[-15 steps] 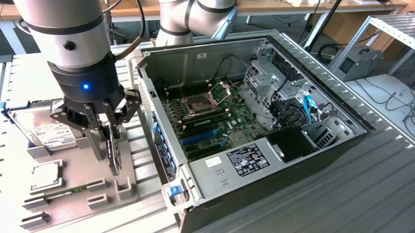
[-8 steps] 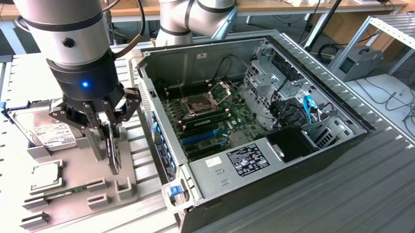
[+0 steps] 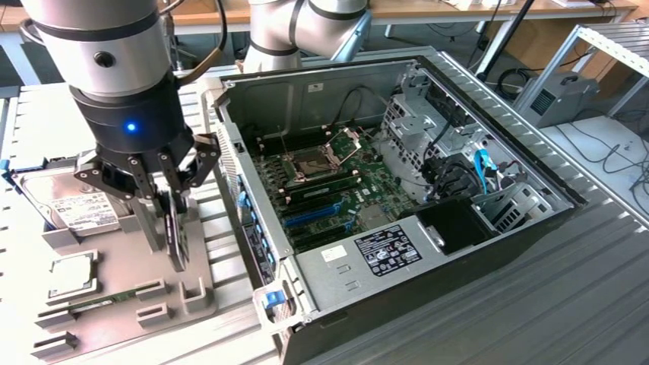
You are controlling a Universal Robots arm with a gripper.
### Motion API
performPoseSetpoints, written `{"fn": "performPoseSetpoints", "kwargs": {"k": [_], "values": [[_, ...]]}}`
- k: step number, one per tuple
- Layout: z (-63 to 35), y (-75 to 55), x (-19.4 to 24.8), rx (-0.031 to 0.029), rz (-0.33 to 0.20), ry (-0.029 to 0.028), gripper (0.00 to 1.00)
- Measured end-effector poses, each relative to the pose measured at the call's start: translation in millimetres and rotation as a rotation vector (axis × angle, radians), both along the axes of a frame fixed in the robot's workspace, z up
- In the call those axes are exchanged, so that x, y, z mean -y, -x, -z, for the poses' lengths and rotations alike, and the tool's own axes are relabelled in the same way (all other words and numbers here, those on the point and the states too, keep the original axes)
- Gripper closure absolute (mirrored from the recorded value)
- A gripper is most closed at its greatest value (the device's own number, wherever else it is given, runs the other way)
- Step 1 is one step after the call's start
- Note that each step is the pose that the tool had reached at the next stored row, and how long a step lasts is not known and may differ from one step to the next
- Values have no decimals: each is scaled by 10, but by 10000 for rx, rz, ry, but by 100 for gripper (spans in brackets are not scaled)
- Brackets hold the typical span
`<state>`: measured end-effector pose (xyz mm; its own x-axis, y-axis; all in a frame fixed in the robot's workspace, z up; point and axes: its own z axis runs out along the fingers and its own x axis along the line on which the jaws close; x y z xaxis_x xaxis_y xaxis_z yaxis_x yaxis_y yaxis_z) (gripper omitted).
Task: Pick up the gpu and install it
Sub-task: 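Pick up the gpu and move the gpu toward the slot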
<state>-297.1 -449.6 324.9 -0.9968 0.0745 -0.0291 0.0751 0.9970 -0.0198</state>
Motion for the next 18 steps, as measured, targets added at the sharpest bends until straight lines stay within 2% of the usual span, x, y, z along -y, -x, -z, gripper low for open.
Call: {"fn": "performPoseSetpoints", "kwargs": {"k": [18], "values": [[-97, 0, 0, 1, 0, 0, 74]]}}
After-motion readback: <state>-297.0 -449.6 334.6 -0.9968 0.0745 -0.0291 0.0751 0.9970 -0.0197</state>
